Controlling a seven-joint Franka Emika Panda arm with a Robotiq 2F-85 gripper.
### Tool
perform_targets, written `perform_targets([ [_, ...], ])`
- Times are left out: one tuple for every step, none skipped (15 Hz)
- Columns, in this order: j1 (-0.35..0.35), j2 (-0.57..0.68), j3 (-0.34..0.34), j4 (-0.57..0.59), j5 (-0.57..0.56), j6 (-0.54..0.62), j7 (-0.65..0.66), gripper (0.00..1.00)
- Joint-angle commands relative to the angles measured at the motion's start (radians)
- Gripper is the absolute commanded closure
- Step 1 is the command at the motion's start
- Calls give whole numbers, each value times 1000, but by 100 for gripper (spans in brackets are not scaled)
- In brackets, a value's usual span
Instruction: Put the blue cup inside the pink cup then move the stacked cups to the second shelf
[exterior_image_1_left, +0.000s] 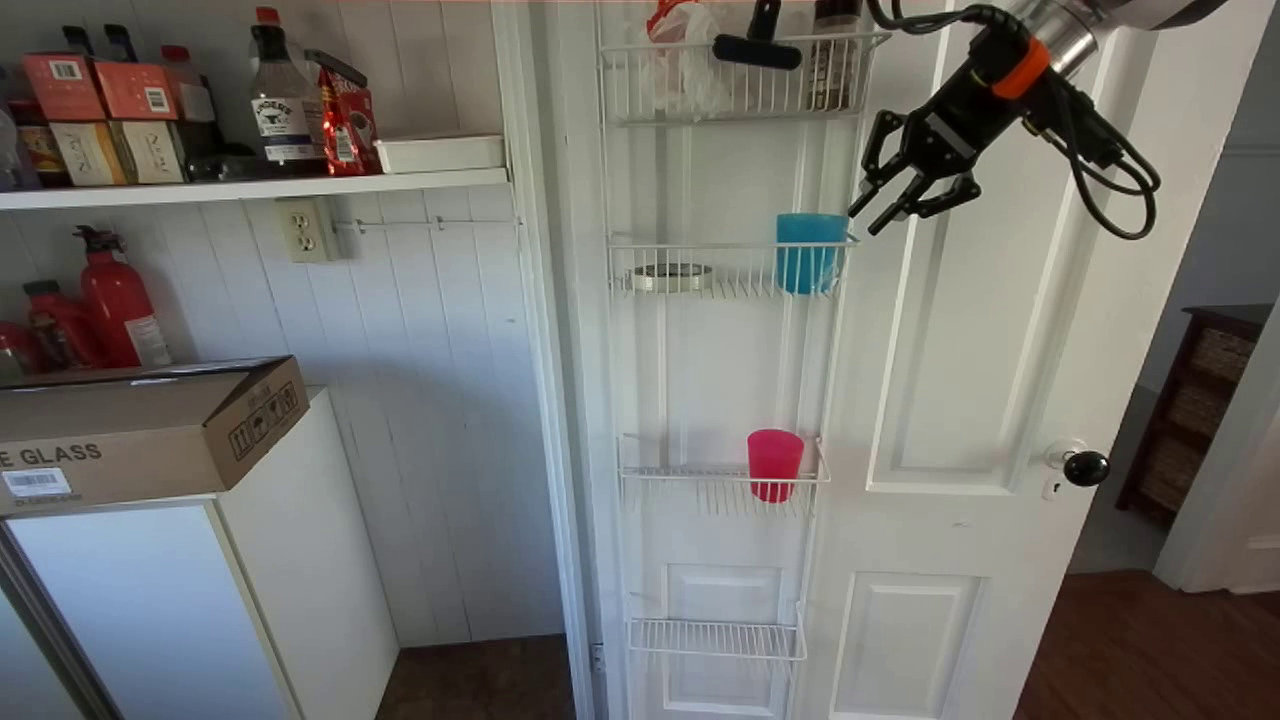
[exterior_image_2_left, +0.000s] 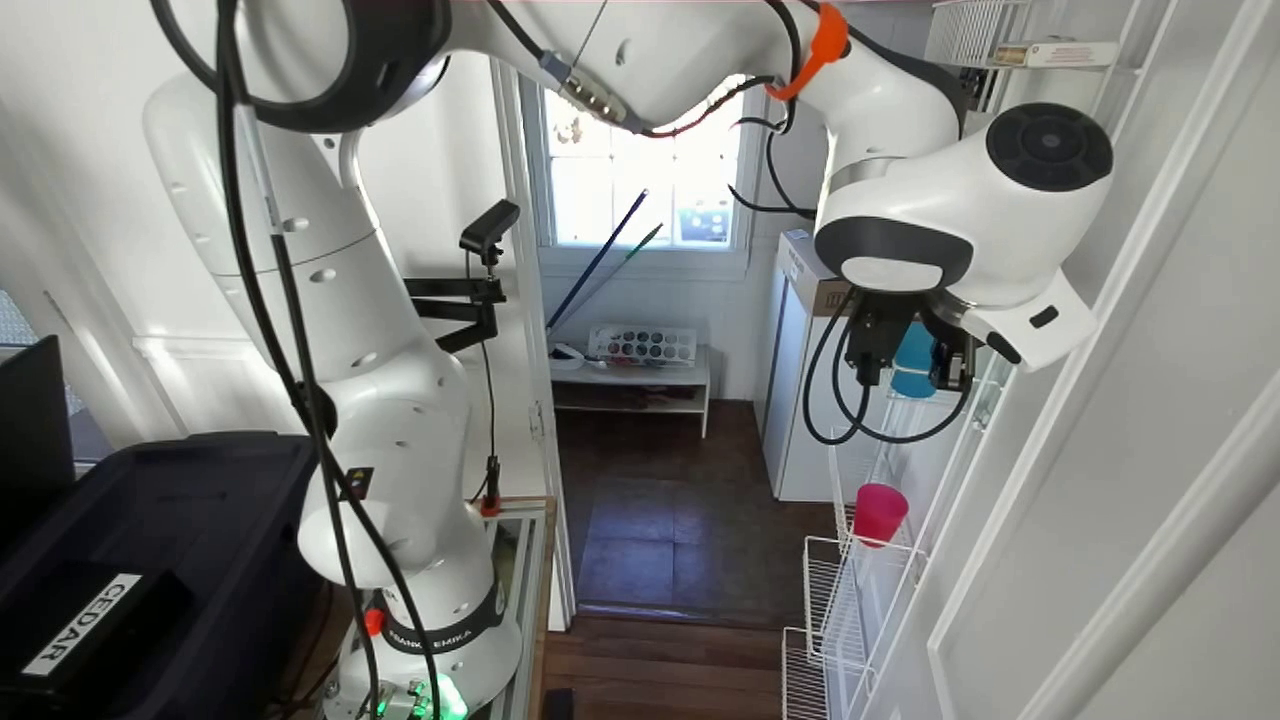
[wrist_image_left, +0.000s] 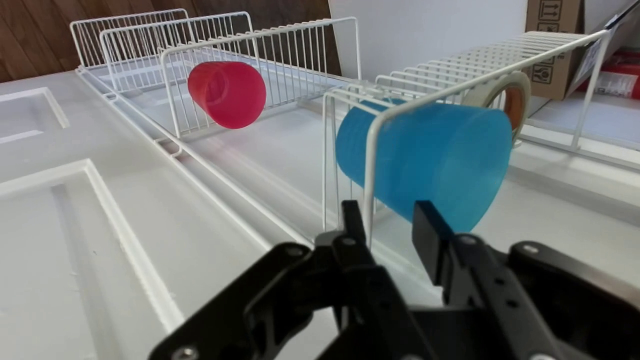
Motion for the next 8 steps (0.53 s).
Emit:
perform_targets([
  [-11, 4, 20, 19, -11, 0, 20, 36],
  [-10, 4, 20, 22, -6, -3, 15, 28],
  [-8, 3, 22, 24, -2, -1, 10, 22],
  [-6, 3, 24, 28, 2, 3, 3, 16],
  [-5, 4, 26, 32, 6, 3, -2, 8],
  [-3, 5, 29, 38, 7, 3, -6, 2],
  [-2, 7, 31, 44, 10, 3, -10, 0],
  [0, 8, 33, 49, 12, 3, -13, 0],
])
